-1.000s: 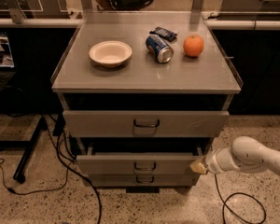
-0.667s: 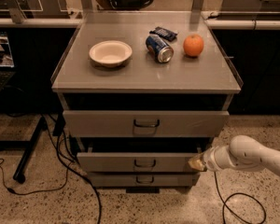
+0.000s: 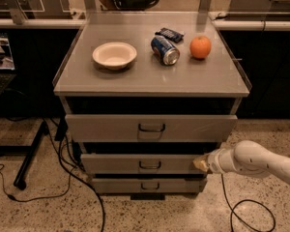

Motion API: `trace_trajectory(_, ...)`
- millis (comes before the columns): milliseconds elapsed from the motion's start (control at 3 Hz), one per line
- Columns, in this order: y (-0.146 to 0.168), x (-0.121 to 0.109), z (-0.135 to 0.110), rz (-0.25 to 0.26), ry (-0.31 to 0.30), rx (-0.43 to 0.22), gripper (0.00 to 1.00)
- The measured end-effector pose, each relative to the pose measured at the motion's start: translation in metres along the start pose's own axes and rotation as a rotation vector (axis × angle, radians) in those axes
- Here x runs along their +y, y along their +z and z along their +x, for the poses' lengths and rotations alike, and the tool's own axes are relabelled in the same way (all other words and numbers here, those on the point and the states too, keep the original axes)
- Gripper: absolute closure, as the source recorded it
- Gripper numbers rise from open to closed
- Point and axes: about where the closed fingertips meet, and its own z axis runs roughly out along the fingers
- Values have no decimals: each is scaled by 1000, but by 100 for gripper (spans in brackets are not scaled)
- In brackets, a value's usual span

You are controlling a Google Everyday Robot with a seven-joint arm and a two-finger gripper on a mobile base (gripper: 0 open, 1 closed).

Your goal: Close middle drawer

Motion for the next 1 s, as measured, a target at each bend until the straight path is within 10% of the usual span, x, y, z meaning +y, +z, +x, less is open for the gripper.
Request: trace_trajectory(1000, 9, -5, -5, 82, 34, -32, 100)
